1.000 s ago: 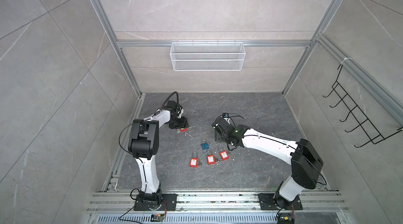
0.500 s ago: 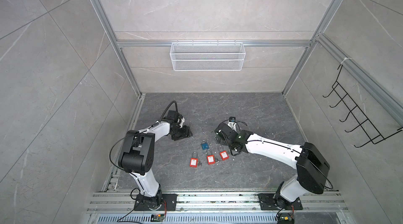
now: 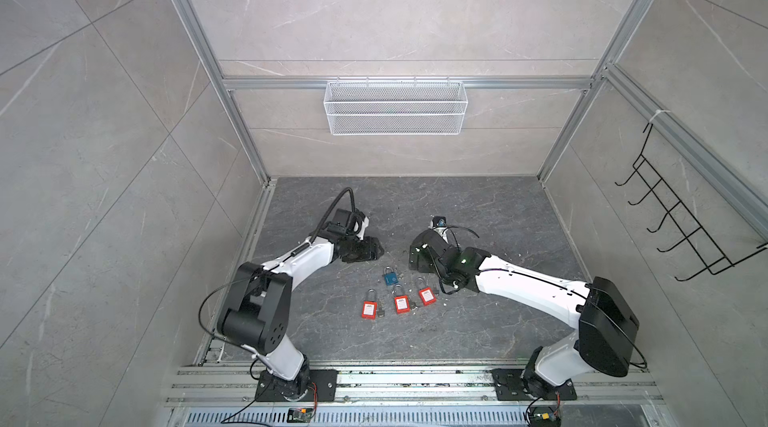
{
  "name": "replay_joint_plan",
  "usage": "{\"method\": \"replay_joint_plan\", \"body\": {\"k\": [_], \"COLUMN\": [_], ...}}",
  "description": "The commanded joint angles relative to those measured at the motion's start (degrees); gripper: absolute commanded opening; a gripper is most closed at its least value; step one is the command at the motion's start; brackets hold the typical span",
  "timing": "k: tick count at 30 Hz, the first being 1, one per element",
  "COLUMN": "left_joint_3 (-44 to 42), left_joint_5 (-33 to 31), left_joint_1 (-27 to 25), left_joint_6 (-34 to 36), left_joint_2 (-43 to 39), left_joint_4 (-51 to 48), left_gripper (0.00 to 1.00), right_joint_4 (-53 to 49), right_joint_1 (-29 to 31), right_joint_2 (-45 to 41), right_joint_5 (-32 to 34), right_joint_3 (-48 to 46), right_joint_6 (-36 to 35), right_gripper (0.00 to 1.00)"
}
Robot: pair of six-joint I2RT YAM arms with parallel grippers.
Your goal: Lock with the key
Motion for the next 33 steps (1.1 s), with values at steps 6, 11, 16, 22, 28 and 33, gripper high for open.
{"method": "replay_joint_plan", "body": {"k": [6,11,16,22,28,33], "left_joint_3": [-1.6,-3.0,-5.6,-7.0,-6.9,-6.9], "left_joint_5": [-3.0,2.0,6.6,7.1,6.9,7.1], "left_joint_1": [16.1,23.8,26.8,27.2,27.2,27.2], "left_joint_6": [-1.5,-2.6,-3.7,-2.5,-0.4,-0.1], "left_joint_2": [-16.6,-19.6,-20.0,-19.8,-19.8,-20.0], "left_joint_4": [-6.8,-7.0,-4.6,-4.8,-6.3,-6.1], "left_gripper": [0.72,0.74,0.78,0.8,0.8,0.8], "right_joint_4": [-4.7,-10.5,-20.8,-38.5,-39.8,-32.8], "right_joint_1": [0.3,1.4,1.7,1.8,1.8,1.8], "right_joint_2": [15.1,30.1,45.5,67.5,72.7,67.8], "right_joint_5": [-12.2,-20.0,-23.8,-23.6,-22.7,-21.4], "right_joint_3": [18.8,36.5,58.3,93.9,99.0,86.4], "right_joint_6": [-11.3,-17.5,-23.2,-26.3,-26.3,-25.9], "right_gripper": [0.97,0.93,0.88,0.82,0.78,0.74]}}
